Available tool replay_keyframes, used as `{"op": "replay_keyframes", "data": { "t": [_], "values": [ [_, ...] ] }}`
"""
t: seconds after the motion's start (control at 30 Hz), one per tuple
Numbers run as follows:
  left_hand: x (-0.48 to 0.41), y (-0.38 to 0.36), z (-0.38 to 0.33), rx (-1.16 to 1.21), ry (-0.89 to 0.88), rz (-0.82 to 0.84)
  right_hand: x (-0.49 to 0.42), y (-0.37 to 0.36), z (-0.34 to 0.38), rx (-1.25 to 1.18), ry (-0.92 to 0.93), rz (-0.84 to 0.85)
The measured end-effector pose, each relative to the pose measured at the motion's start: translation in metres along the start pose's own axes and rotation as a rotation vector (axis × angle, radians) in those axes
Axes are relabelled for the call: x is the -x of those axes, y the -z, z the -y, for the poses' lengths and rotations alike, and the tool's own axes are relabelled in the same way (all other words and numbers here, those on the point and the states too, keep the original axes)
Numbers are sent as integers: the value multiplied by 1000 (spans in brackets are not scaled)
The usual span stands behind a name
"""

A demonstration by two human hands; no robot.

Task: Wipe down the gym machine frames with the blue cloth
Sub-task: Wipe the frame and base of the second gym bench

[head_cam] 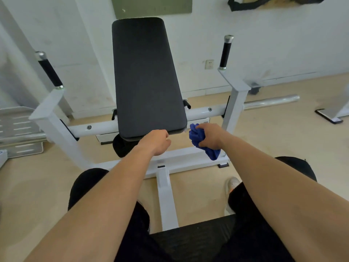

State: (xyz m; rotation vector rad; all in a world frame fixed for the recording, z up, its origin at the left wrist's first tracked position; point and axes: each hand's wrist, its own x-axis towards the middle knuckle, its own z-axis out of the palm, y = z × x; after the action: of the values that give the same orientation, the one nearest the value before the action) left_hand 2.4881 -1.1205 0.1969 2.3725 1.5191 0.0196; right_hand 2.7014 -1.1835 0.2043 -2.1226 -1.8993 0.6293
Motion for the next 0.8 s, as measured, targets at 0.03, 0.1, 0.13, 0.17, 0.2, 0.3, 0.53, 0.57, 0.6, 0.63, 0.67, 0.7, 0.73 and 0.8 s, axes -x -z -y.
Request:
{"op": "replay_keyframes", "data": {
  "t": [0.03,0.1,0.13,0.17,0.2,0.3,0.53,0.57,0.6,0.63,0.67,0.7,0.73,0.8],
  "values": [
    [-2,3,-3,-12,-27,-1,3,4,-2,-16,-11,-13],
    [-10,8,-7,-36,-75,-8,5,12,-7,-24,-31,-28],
    [-15,9,-9,-48,-96,-6,5,15,-9,-10,-34,-33],
    [-18,11,-12,-59,-116,-5,5,19,-12,8,-31,-40],
    [-23,12,-14,-68,-134,-6,4,22,-14,24,-25,-50],
    [-44,22,-19,-66,-187,-32,-11,32,-22,25,-15,-70],
    [-161,66,-31,-34,-238,-145,-143,62,-46,8,44,-192],
    [-185,72,-31,-12,-224,-184,-170,62,-51,5,49,-210],
    [-212,78,-31,18,-207,-227,-198,62,-57,10,43,-230],
    [-238,85,-31,60,-189,-262,-224,61,-63,19,23,-238],
    [-261,91,-31,110,-165,-290,-248,62,-70,17,2,-236],
    [-282,96,-31,146,-147,-317,-270,65,-75,2,-12,-234],
    [-299,100,-32,171,-140,-331,-288,70,-81,-18,-23,-227],
    [-324,108,-37,234,-129,-328,-310,84,-85,-47,-66,-209]
  ]
}}
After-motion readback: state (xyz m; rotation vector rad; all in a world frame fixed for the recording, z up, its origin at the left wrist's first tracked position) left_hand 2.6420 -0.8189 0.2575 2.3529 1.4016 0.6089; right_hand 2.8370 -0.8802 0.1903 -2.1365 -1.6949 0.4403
